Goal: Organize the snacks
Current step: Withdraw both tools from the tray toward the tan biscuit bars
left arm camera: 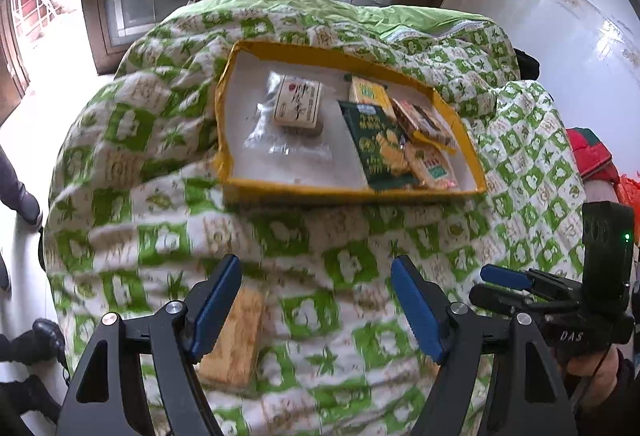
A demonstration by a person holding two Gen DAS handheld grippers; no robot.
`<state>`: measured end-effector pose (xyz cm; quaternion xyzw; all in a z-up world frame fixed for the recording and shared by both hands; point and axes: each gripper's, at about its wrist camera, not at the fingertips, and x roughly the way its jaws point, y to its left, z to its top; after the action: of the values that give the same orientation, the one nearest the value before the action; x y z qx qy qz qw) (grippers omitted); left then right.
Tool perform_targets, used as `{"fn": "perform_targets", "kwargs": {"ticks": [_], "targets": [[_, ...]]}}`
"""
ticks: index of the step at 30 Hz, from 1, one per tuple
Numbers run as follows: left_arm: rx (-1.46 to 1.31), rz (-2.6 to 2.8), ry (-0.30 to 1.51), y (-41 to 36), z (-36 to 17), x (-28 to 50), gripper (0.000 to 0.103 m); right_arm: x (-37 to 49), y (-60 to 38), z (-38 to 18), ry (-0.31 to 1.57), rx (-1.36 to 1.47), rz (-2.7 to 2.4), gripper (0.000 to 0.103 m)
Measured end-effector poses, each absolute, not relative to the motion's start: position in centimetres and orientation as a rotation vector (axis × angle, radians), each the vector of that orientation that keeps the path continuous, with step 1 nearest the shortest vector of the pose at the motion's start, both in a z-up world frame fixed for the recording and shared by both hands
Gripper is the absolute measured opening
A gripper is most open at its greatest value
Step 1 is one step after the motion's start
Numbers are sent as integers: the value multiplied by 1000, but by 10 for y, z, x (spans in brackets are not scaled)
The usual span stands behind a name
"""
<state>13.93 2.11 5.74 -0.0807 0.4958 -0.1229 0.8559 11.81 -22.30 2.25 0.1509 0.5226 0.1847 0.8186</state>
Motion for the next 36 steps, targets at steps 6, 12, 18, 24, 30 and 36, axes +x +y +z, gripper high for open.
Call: {"fn": "perform_targets", "kwargs": {"ticks": [6, 12, 18, 24, 30, 36], "targets": [[-191, -261, 1049, 20, 52, 120, 80, 102, -228, 16, 1116, 330, 398, 67], [-211, -269, 1051, 17, 49, 107, 80, 92, -224, 14, 1110, 300, 404, 67], [-210, -273, 1065, 15, 47, 98, 80, 85, -222, 16, 1102, 294, 411, 67], [-210, -252, 1095, 17, 38, 93, 80, 84, -229, 12, 1100, 314, 401, 67], [-193, -239, 1095, 24, 35, 84, 80, 78, -228, 13, 1089, 295, 414, 67], [-211, -213, 1101, 40, 33, 82, 80, 76, -221, 12, 1090, 261, 433, 67]]}}
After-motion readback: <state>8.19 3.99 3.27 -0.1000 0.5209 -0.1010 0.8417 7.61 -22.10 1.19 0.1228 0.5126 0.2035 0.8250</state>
